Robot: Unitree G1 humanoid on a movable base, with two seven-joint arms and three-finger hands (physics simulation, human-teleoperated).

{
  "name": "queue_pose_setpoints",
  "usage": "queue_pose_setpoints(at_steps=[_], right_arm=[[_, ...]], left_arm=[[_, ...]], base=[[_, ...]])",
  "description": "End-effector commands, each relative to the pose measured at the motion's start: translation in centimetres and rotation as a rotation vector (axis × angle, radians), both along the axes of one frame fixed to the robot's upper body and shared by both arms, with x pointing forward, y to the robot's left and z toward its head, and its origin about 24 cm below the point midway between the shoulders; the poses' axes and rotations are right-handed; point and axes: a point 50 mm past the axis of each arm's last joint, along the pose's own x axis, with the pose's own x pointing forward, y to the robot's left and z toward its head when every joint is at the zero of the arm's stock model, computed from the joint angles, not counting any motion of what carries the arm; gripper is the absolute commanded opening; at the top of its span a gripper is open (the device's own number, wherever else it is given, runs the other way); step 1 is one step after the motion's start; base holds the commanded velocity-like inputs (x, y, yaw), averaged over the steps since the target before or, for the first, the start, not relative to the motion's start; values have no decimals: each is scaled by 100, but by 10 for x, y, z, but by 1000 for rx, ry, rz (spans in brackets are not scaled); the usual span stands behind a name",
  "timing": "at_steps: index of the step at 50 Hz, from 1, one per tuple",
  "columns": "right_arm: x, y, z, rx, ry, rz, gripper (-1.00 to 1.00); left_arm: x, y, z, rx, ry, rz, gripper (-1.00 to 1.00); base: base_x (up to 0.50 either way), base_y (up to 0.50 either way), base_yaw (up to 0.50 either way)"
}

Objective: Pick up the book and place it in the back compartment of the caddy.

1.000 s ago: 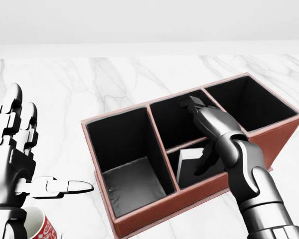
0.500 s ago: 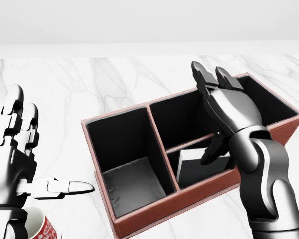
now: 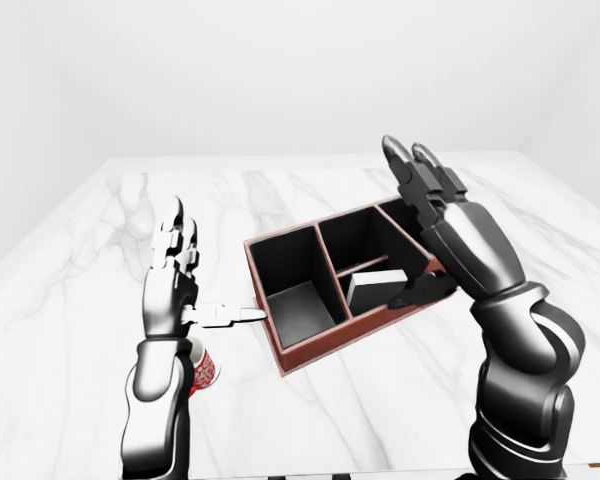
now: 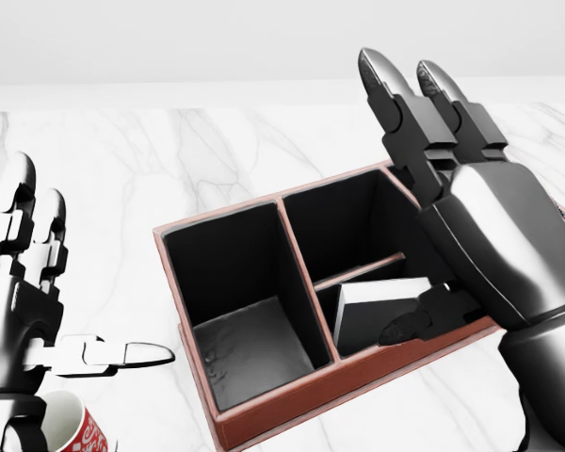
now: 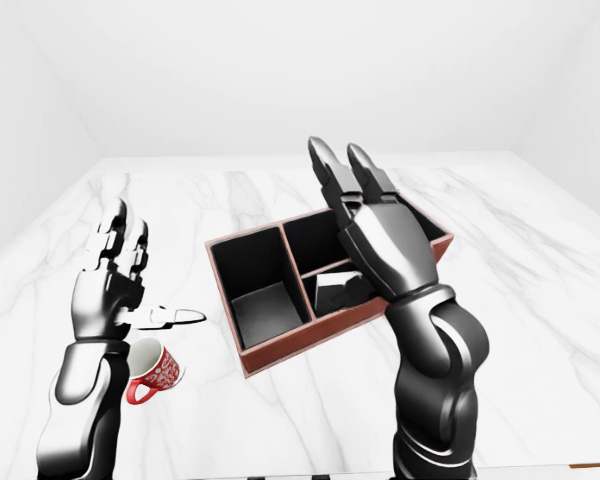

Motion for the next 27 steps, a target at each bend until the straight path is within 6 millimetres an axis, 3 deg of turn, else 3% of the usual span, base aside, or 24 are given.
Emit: queue_pose_setpoints(at_steps=[1,16,27], right_arm=[[-59,3,34,17,-236,125,100],[-66,-20,38,227,-295,37,100],[-72,-28,38,397,-359,159,100]], left_arm=[[-4,0,7,-1,-32,-1,100],[-14,1,23,-4,-108,-6,100],[-15,0,23,-5,-112,-8,100]], base=[[0,0,0],[0,0,0],[0,0,0]])
